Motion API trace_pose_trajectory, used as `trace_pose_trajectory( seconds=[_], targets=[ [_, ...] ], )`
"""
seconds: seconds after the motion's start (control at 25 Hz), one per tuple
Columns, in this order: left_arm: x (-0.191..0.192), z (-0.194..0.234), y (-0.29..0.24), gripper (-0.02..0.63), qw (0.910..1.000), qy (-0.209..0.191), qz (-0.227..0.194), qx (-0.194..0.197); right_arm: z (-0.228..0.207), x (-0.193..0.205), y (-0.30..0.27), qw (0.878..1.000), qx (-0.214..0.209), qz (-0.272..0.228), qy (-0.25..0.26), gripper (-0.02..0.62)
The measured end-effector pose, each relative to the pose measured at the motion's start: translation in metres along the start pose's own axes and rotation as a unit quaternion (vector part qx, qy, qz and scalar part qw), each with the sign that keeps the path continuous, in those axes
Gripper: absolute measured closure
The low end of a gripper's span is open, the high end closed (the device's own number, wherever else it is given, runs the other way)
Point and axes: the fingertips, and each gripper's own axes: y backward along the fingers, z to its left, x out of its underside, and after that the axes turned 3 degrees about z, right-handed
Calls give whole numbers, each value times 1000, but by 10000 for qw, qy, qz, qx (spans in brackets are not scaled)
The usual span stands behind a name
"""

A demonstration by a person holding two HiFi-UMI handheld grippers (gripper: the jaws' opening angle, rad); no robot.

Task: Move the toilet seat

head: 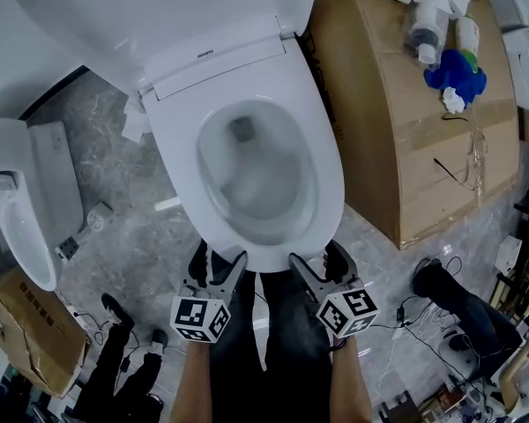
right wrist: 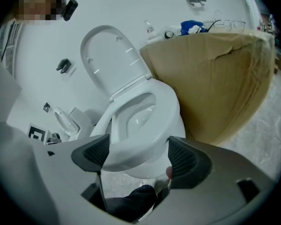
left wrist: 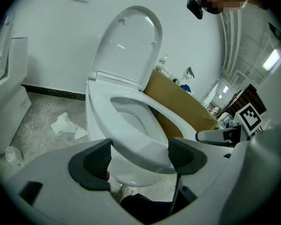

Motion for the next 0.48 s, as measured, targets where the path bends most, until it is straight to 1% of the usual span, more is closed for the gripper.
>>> trace_pose_trajectory(
  seconds=[0.28, 0.48],
  targets=[
    [-13, -4, 10, 227, 9998, 59, -177, 15, 10, -12, 9, 9998, -4, -180, -27, 204],
    [-22, -7, 16, 227, 9995, 28, -308, -1, 16, -20, 16, 9996, -33, -266, -71, 206]
  ],
)
